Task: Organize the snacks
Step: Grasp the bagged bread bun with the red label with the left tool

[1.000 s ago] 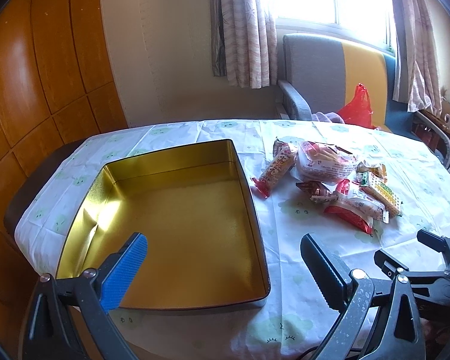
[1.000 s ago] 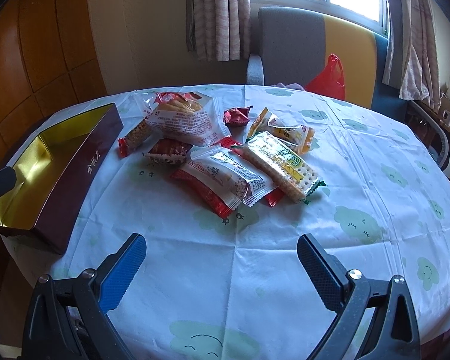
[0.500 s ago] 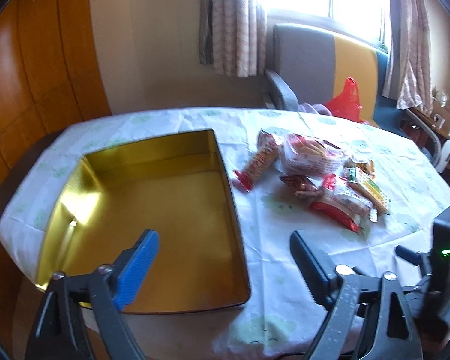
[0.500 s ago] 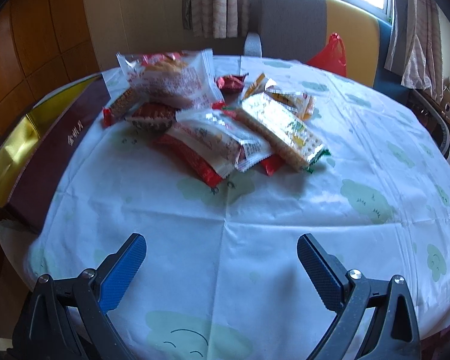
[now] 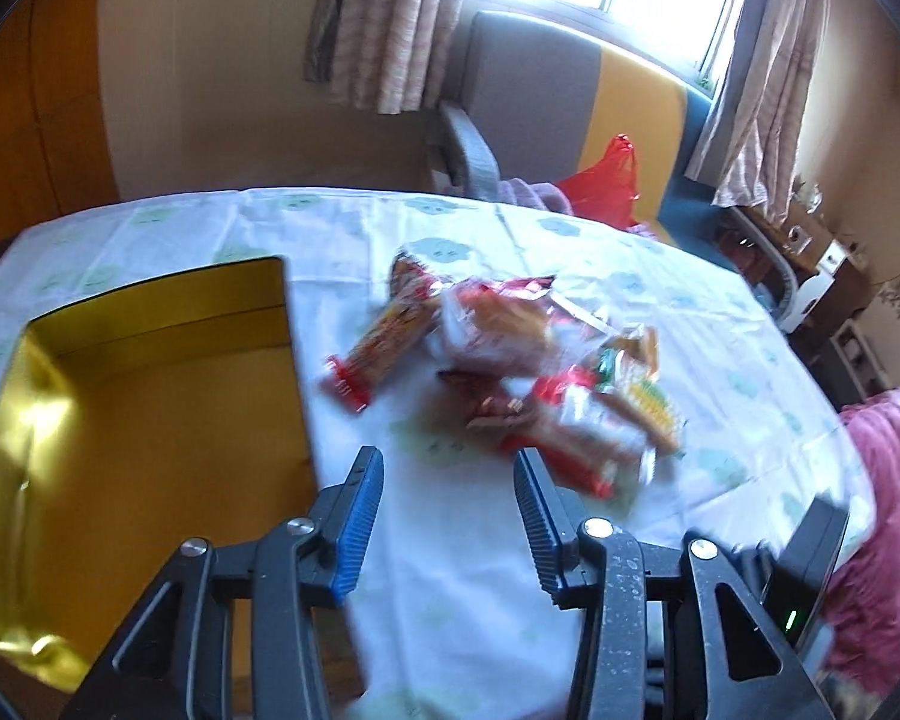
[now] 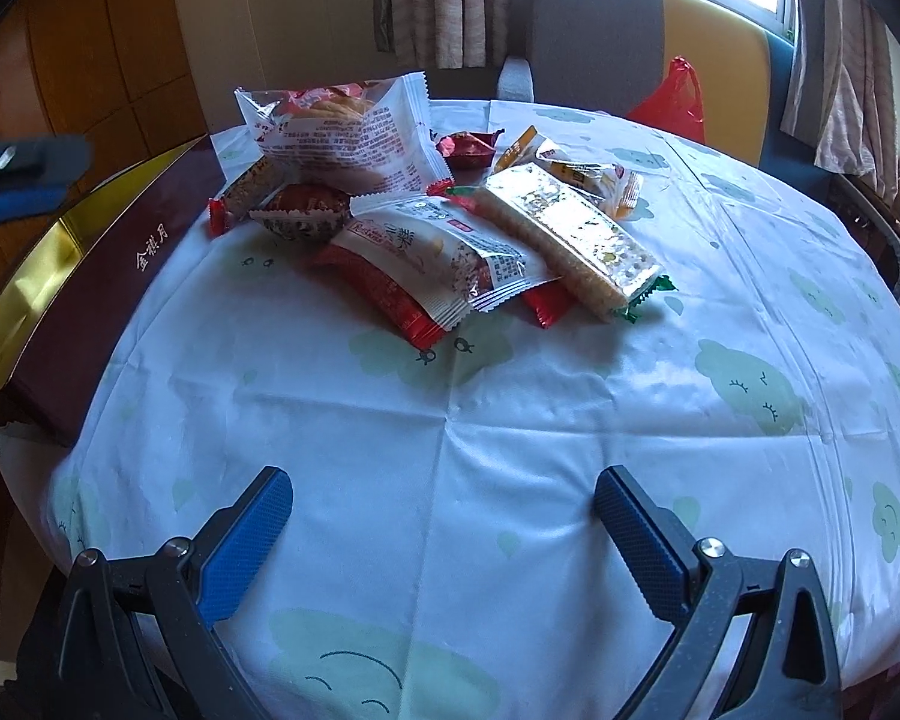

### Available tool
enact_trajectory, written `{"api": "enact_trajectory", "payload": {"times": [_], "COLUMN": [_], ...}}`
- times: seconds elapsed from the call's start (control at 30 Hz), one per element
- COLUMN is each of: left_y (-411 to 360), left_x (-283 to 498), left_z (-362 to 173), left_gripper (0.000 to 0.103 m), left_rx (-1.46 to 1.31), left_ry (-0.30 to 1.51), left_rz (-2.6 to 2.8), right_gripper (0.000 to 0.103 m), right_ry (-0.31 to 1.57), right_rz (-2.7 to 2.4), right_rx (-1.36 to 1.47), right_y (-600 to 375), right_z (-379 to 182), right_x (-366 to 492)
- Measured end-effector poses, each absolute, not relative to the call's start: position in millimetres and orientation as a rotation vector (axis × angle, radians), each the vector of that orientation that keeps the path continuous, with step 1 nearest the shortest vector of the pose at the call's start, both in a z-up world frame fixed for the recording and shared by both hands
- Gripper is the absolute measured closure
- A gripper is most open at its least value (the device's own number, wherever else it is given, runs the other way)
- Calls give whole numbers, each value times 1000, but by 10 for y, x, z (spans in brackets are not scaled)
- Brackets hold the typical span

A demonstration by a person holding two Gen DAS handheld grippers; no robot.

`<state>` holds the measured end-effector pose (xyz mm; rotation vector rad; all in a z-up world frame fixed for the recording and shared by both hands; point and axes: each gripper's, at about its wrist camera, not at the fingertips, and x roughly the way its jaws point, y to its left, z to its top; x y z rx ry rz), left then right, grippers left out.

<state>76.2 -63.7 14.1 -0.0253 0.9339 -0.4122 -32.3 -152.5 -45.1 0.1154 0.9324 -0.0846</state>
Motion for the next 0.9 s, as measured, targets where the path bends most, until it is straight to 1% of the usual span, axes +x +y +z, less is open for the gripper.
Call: {"api": "enact_trajectory", "payload": {"times": [0.03,0.07,0.1,0.27,0.43,0.63,0.67,0.7,0.73,0.8,0.9], "left_y": [-687,-729,-774,-1084,-1395,-1543,-1571,-1593,-1583,-1558,-1481], "left_x": [815,875,940,1253,1560,1924,1963,1980,1976,1925,1837], "left_z": [128,122,117,48,-69,-344,-395,-427,-432,-399,-357], "left_gripper": [37,20,9,1,0,1,11,17,19,32,38], "left_rx": [-21,-23,-29,-13,33,-30,-37,-37,-43,-38,-29], "left_ry": [926,918,908,909,920,995,1008,1027,1016,997,974], "left_rz": [-407,-395,-386,-400,-389,-372,-383,-385,-386,-408,-416], "right_gripper": [0,0,0,0,0,0,0,0,0,0,0], "right_ry": [930,932,932,926,915,910,909,909,910,912,908], "right_rz": [-83,-79,-78,-62,-44,-27,-25,-23,-22,-18,-20], "right_rx": [114,113,113,102,87,77,76,75,76,78,77], "right_y": [-1520,-1521,-1523,-1520,-1521,-1529,-1528,-1528,-1529,-1533,-1532], "right_z": [-451,-449,-447,-448,-454,-458,-458,-459,-457,-456,-455], "right_x": [-333,-337,-336,-353,-386,-386,-388,-388,-387,-388,-379]}}
